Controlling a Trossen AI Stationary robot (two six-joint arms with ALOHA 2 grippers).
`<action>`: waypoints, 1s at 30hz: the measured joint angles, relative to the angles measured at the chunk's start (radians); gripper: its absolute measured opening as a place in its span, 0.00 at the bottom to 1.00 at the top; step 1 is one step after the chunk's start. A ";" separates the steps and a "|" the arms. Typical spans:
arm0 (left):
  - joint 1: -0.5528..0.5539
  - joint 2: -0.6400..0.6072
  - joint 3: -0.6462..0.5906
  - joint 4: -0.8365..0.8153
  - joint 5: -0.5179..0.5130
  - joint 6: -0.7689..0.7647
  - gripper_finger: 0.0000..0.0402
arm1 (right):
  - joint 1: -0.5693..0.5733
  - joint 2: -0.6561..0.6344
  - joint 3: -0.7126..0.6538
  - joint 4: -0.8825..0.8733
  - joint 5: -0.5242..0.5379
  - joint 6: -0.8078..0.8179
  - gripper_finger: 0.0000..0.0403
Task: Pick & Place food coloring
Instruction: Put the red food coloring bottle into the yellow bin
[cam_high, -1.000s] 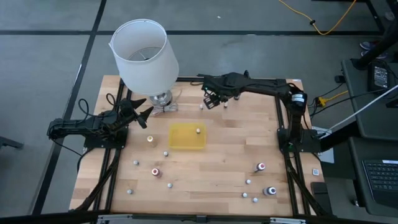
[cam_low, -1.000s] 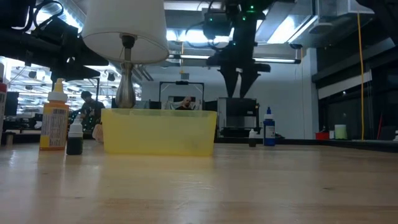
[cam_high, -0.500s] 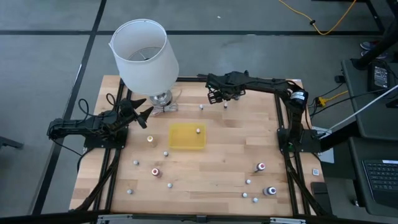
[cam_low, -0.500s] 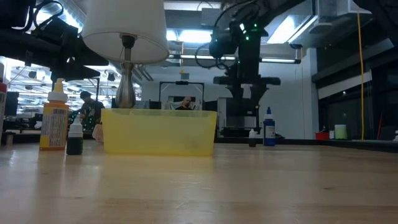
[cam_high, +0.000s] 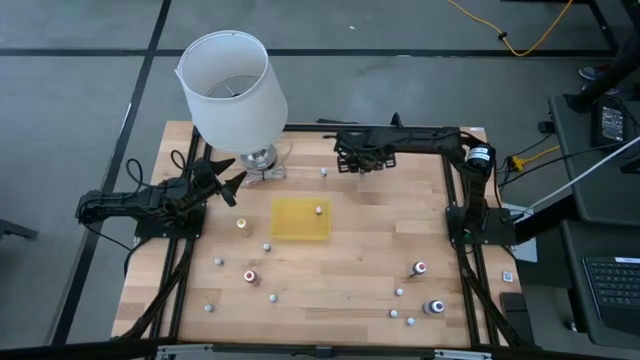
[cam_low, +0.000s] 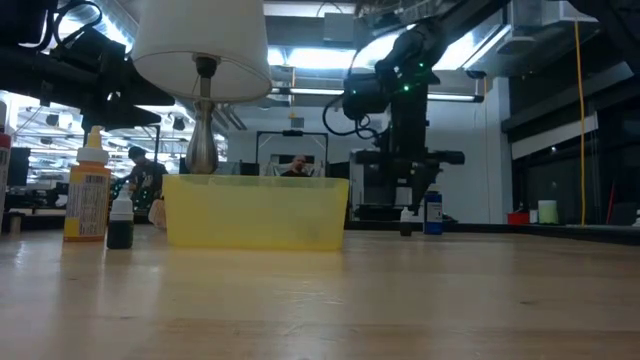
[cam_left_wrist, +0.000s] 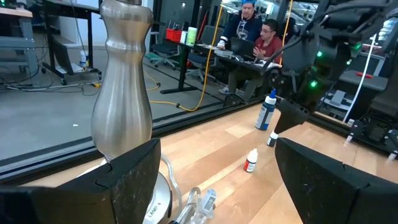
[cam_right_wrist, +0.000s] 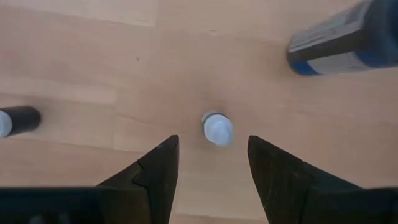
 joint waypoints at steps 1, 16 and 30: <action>0.000 0.000 0.000 0.000 0.000 0.000 0.78 | 0.000 0.000 -0.010 0.016 0.001 0.002 0.48; 0.000 0.000 0.000 0.000 0.000 0.000 0.78 | -0.014 0.004 -0.084 0.111 0.036 -0.010 0.47; 0.000 0.000 0.000 0.000 0.000 0.000 0.78 | -0.013 0.004 -0.084 0.133 0.022 -0.034 0.15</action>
